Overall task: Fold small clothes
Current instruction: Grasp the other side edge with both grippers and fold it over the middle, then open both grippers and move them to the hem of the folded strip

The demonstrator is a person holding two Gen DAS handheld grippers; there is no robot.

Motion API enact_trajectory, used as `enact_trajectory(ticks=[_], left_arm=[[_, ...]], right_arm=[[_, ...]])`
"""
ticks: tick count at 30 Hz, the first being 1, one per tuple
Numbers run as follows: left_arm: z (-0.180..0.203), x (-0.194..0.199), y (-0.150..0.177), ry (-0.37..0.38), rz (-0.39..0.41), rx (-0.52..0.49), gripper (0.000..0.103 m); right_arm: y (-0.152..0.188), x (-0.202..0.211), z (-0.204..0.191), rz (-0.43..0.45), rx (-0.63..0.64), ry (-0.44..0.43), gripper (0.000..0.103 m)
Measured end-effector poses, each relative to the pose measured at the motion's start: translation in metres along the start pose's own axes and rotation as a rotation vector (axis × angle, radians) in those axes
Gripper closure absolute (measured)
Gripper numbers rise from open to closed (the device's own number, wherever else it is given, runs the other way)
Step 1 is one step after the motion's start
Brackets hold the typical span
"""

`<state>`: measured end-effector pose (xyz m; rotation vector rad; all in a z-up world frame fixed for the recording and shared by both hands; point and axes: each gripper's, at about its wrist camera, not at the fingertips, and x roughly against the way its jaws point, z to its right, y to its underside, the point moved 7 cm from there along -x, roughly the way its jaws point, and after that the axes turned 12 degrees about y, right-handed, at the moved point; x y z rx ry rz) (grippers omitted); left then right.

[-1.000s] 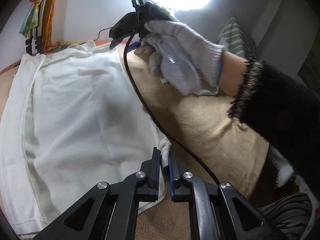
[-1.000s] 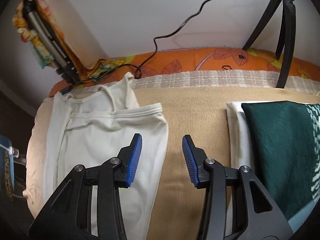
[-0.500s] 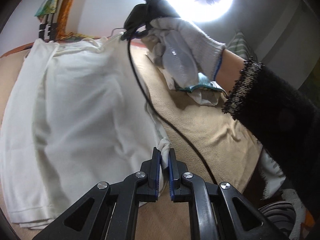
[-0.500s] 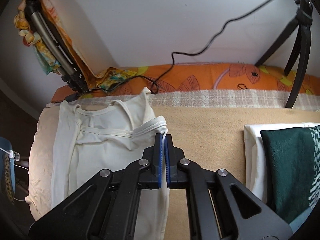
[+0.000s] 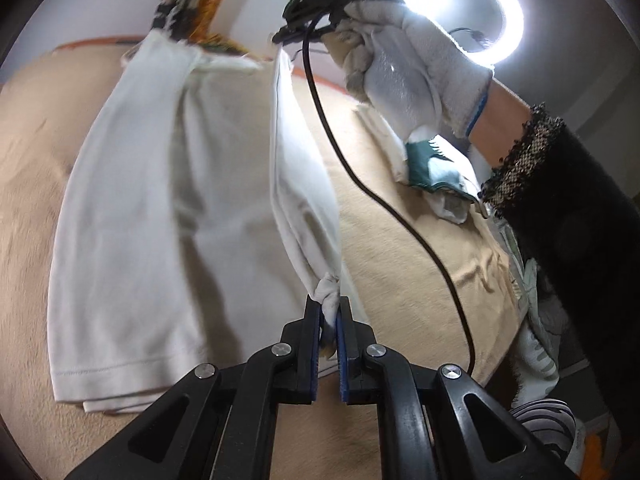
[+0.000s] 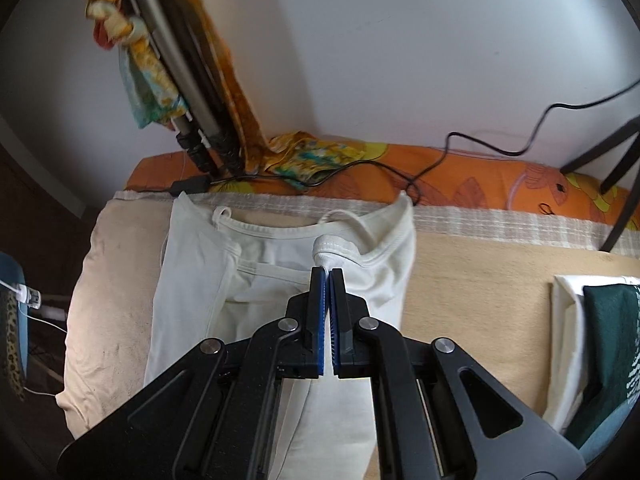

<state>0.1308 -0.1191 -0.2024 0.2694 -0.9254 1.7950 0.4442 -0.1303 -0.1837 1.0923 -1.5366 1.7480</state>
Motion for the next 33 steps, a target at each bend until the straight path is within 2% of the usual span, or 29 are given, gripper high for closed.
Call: enact_trajectory(ticks=[6, 13, 17, 18, 20, 22, 24, 26, 30, 33], left_arm=[[-0.007, -0.002, 0.007, 0.002, -0.02, 0.027, 0.099], [-0.024, 0.013, 0.002, -0.047, 0.038, 0.064, 0.099], [-0.031, 0.01, 0.007, -0.052, 0.012, 0.084, 0.098], [-0.032, 0.009, 0.009, -0.055, -0.003, 0.085, 0.088], [-0.028, 0.007, 0.011, -0.044, -0.019, 0.078, 0.078], [-0.022, 0.011, 0.012, -0.049, -0.019, 0.044, 0.072], [-0.016, 0.017, 0.012, -0.05, -0.011, 0.013, 0.068], [-0.012, 0.026, 0.012, -0.049, 0.003, -0.006, 0.067], [-0.01, 0.045, 0.012, -0.037, 0.025, -0.01, 0.066], [-0.011, 0.061, 0.009, -0.057, 0.056, -0.027, 0.064]], right_arm=[[0.006, -0.02, -0.026, -0.031, 0.044, 0.0, 0.1], [0.007, -0.034, -0.043, -0.035, 0.061, -0.038, 0.1], [0.011, -0.037, -0.047, -0.05, 0.068, -0.065, 0.099], [0.013, -0.034, -0.045, -0.054, 0.064, -0.071, 0.099], [0.017, -0.022, -0.037, -0.046, 0.054, -0.073, 0.098], [0.024, -0.003, -0.025, -0.029, 0.037, -0.084, 0.098], [0.037, 0.019, -0.011, -0.016, 0.014, -0.102, 0.092], [0.053, 0.043, 0.005, 0.003, -0.008, -0.104, 0.075], [0.101, 0.087, 0.032, 0.012, -0.056, -0.144, 0.073], [0.15, 0.104, 0.046, -0.024, -0.087, -0.155, 0.073]])
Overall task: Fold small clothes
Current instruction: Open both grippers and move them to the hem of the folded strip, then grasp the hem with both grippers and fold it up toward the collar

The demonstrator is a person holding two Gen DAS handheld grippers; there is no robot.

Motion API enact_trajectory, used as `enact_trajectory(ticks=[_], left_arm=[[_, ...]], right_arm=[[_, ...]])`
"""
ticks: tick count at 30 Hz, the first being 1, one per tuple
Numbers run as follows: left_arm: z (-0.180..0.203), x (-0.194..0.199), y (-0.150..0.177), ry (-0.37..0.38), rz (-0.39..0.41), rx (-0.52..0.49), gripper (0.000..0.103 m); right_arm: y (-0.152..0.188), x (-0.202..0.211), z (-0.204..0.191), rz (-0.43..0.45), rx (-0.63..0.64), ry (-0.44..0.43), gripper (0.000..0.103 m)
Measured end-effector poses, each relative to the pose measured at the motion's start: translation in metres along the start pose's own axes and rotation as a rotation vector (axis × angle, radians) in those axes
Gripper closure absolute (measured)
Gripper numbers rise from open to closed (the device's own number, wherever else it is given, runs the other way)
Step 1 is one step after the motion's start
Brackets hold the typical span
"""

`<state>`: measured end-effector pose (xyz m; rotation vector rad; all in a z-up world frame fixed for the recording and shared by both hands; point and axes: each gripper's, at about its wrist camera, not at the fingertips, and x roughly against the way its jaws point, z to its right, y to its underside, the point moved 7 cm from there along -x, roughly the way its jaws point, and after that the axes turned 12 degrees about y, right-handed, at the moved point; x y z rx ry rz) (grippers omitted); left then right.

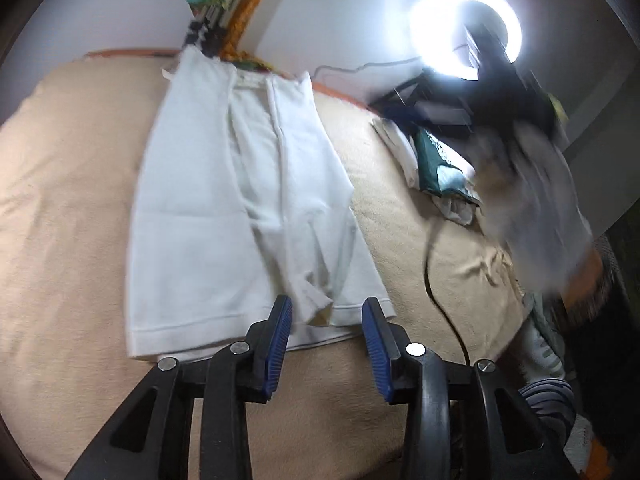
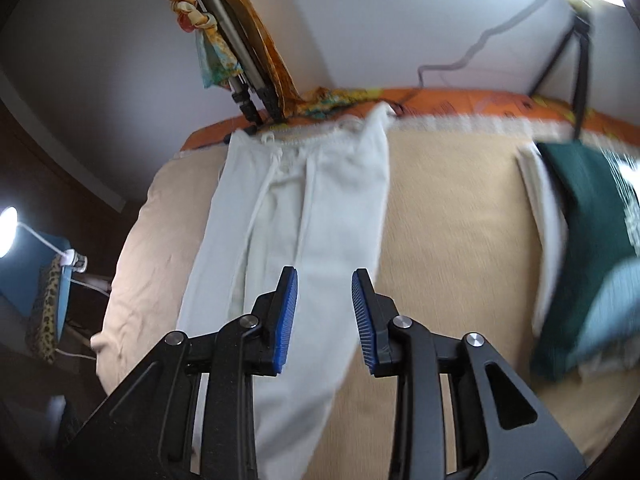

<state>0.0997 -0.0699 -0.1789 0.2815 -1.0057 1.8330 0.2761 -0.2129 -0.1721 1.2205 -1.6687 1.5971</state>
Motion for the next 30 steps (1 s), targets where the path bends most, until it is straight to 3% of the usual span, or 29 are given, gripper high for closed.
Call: enact_trajectory(ticks=[5, 9, 13, 16, 18, 19, 21, 22, 23, 30], left_arm=[[-0.031, 0.03, -0.008, -0.108, 0.064, 0.012, 0.055], [-0.076, 0.038, -0.001, -0.173, 0.039, 0.1, 0.052], [-0.104, 0.035, 0.013, -0.138, -0.008, 0.193, 0.056], [-0.103, 0.038, 0.015, -0.131, -0.01, 0.166, 0.058], [-0.1, 0.037, 0.016, -0.113, -0.018, 0.165, 0.071], [-0.098, 0.034, 0.017, -0.097, -0.029, 0.168, 0.073], [-0.097, 0.031, 0.016, -0.09, -0.034, 0.159, 0.089], [-0.095, 0.028, 0.015, -0.089, -0.04, 0.152, 0.094], [-0.095, 0.026, 0.014, -0.084, -0.044, 0.153, 0.099], [-0.082, 0.042, 0.013, -0.019, -0.011, 0.156, 0.103]], right_arm=[[0.078, 0.0, 0.003, -0.095, -0.033, -0.045, 0.073], [0.12, -0.011, -0.007, -0.17, -0.025, -0.078, 0.073], [0.134, -0.014, -0.014, -0.189, -0.022, -0.107, 0.073], [0.145, -0.018, -0.021, -0.212, -0.03, -0.145, 0.073], [0.153, -0.02, -0.027, -0.223, -0.017, -0.162, 0.073], [0.155, -0.021, -0.029, -0.214, -0.005, -0.156, 0.075], [0.157, -0.019, -0.03, -0.199, 0.001, -0.153, 0.083], [0.158, -0.02, -0.031, -0.206, -0.018, -0.171, 0.094], [0.159, -0.021, -0.028, -0.209, -0.041, -0.184, 0.095], [0.165, 0.005, -0.008, -0.165, -0.134, -0.29, 0.097]])
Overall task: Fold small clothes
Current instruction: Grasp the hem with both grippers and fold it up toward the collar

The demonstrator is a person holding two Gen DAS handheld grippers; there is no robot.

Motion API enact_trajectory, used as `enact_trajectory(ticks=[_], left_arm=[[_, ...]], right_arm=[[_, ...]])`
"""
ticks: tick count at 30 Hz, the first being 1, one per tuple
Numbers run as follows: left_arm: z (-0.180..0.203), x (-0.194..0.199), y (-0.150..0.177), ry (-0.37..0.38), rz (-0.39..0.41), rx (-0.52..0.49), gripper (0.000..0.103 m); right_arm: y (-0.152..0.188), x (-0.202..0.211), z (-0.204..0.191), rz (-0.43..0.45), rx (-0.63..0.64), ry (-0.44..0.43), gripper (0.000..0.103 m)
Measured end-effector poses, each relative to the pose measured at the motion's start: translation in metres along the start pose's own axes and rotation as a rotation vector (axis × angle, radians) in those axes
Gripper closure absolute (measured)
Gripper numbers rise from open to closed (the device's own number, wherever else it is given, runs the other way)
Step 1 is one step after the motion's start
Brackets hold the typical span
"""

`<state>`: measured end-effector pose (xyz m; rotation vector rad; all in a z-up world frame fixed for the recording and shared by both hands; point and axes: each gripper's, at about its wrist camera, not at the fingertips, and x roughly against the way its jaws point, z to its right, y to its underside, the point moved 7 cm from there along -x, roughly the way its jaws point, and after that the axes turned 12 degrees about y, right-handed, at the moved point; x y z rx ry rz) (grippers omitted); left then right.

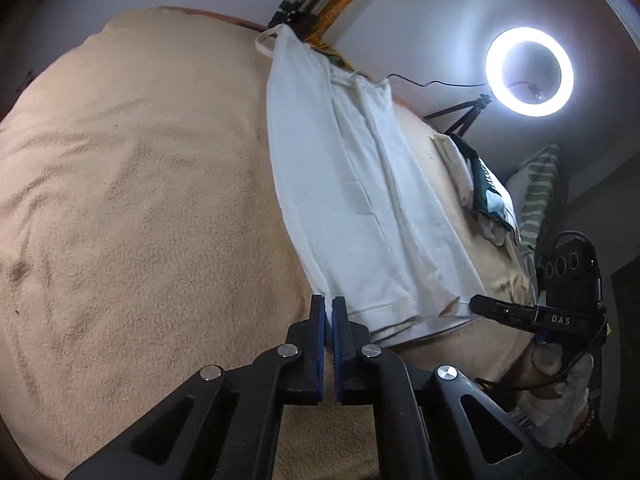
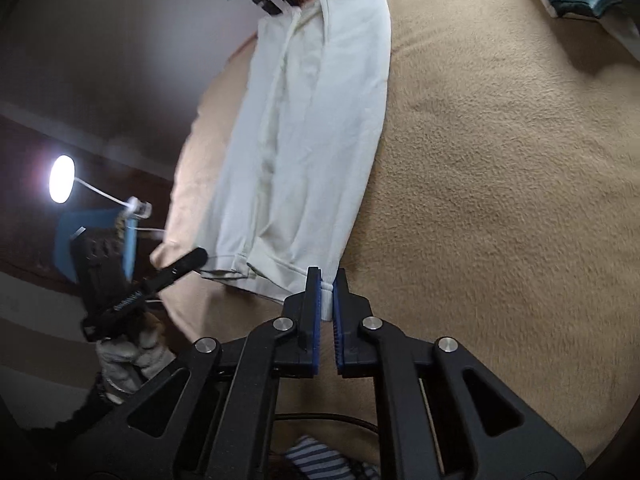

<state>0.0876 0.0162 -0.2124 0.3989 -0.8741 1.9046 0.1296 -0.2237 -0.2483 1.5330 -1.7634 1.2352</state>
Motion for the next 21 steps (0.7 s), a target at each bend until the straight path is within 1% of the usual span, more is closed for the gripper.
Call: enact_trajectory(ticks=[1, 3, 4, 6, 8, 10, 14, 19, 21], left_arm=[[0.0, -0.003, 0.002, -0.01, -0.01, -0.013, 0.103], [-0.005, -0.013, 0.009, -0.021, -0.045, 0.001, 0.103], [-0.007, -0.016, 0.011, -0.023, -0.052, 0.01, 0.103], [-0.004, -0.014, 0.01, -0.024, -0.046, -0.002, 0.103], [-0.001, -0.01, 0.008, -0.02, -0.036, -0.015, 0.103], [-0.002, -0.01, 0.007, -0.021, -0.035, -0.011, 0.103], [0.006, -0.009, 0.002, -0.005, -0.026, -0.019, 0.103], [0.018, -0.003, -0.014, 0.036, -0.004, -0.02, 0.103], [0.02, -0.002, -0.023, 0.04, 0.005, -0.017, 0.103]], right_arm=[[0.002, -0.004, 0.003, -0.009, 0.006, 0.018, 0.097], [0.007, -0.017, 0.011, -0.049, -0.007, 0.052, 0.097], [0.008, -0.02, 0.013, -0.059, -0.019, 0.048, 0.097], [0.006, -0.015, 0.012, -0.051, -0.018, 0.033, 0.097], [0.004, -0.013, 0.009, -0.039, 0.006, 0.039, 0.097], [0.004, -0.014, 0.009, -0.043, 0.003, 0.034, 0.097], [0.001, -0.016, 0.008, -0.045, -0.02, 0.001, 0.097], [-0.014, -0.002, 0.004, 0.0, -0.041, -0.063, 0.097], [-0.025, 0.003, 0.002, 0.021, -0.049, -0.084, 0.097]])
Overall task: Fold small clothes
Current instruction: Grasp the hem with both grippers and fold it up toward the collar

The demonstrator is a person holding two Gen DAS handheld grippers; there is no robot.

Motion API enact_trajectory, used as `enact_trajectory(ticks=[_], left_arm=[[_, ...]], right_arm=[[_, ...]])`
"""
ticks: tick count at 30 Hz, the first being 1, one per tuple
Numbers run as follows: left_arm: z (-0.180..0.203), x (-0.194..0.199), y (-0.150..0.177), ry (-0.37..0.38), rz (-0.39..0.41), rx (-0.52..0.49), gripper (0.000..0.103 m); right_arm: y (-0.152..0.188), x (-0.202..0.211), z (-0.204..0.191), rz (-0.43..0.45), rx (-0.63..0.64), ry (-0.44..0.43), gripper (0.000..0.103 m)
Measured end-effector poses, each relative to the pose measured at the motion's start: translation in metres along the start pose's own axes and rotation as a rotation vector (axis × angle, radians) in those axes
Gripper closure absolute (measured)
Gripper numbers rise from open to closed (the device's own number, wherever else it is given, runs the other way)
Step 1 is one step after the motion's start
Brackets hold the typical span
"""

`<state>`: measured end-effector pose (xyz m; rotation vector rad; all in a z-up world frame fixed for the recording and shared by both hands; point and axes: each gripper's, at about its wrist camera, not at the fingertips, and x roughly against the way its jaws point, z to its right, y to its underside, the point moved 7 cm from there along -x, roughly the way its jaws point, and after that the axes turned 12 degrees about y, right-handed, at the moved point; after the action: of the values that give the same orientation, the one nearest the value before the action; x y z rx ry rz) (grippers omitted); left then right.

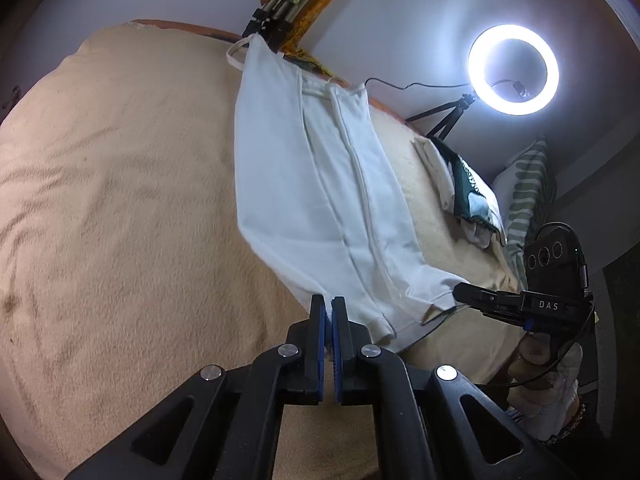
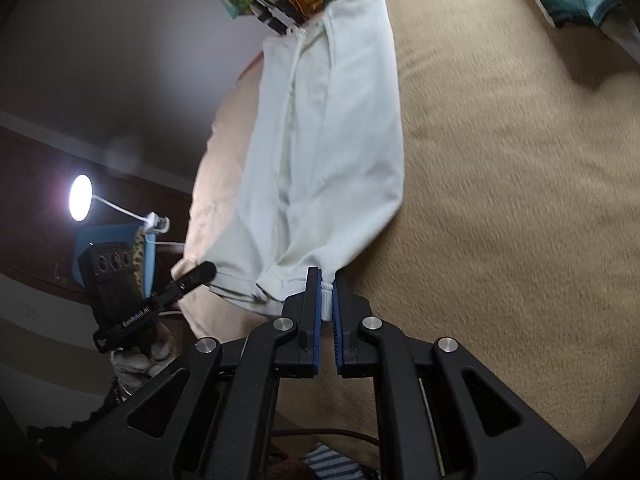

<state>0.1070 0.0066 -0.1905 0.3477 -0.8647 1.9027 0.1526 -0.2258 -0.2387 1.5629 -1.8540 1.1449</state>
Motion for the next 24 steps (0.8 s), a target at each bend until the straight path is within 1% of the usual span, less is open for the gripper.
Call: enact_trajectory(ticks=[3, 8, 14, 18, 24], left_arm=[[0.0, 0.001, -0.018, -0.002, 0.019, 0.009, 0.103], [-0.008, -0.004, -0.044, -0.01, 0.041, 0.046, 0.103], [-0.021, -0.022, -0.076, -0.054, 0.054, 0.049, 0.103], [-0.03, -0.033, -0.089, -0.07, 0.056, 0.065, 0.103], [-0.042, -0.042, -0.097, -0.091, 0.065, 0.093, 0.103]], right_arm=[[-0.017, 0.003, -0.004, 0.021, -0.007, -0.016, 0.097], [-0.053, 0.003, -0.009, 0.055, 0.006, -0.005, 0.097], [-0.092, -0.017, -0.007, 0.074, -0.027, -0.003, 0.097], [-0.105, -0.034, 0.0, 0.056, -0.035, 0.025, 0.097], [-0.116, -0.045, 0.007, 0.043, -0.057, 0.027, 0.097]])
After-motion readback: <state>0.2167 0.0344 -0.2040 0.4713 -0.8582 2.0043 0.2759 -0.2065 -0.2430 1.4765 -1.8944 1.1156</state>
